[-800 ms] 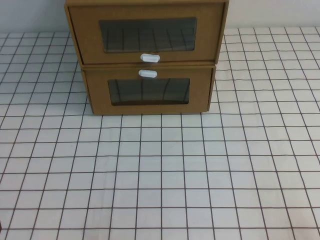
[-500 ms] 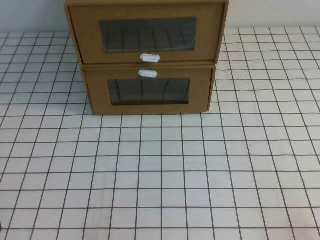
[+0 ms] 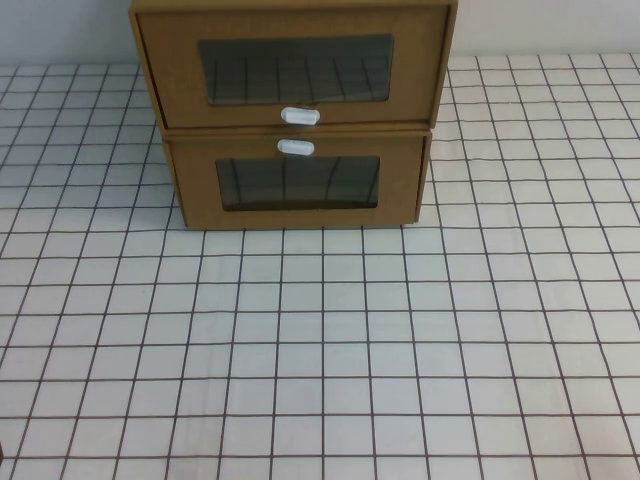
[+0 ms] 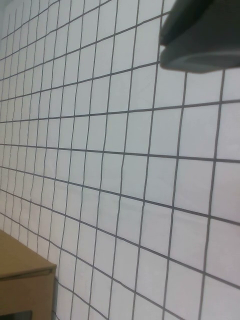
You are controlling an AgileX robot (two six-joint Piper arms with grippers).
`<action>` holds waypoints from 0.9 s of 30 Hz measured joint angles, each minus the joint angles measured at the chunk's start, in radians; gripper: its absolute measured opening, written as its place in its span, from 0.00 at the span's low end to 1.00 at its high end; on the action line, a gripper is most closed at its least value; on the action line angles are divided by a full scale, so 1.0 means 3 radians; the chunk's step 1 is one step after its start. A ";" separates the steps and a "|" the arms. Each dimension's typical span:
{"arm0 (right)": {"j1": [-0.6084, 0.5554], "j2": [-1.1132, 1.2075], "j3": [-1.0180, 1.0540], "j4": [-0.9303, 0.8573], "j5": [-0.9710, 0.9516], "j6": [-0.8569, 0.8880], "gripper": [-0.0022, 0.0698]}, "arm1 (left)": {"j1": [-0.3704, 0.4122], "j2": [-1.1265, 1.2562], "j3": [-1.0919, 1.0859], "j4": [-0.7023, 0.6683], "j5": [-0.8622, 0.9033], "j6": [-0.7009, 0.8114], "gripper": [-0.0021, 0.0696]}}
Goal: Open the shoe box
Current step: 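Pull the top drawer of the cardboard box fully open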
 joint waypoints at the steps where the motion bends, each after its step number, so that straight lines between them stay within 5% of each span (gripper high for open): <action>1: 0.0000 0.0000 0.0000 0.0000 0.0000 0.0000 0.01 | 0.0000 0.0000 0.0000 0.0000 0.0000 0.0000 0.03; 18: 0.0000 -0.0013 0.0000 0.0000 0.0000 0.0000 0.01 | 0.0000 0.0000 0.0000 -0.0096 -0.0013 -0.0014 0.03; 27: 0.0000 -0.0013 0.0000 0.0000 0.0000 0.0000 0.01 | 0.0000 0.0000 0.0000 -0.1056 -0.0399 -0.0373 0.03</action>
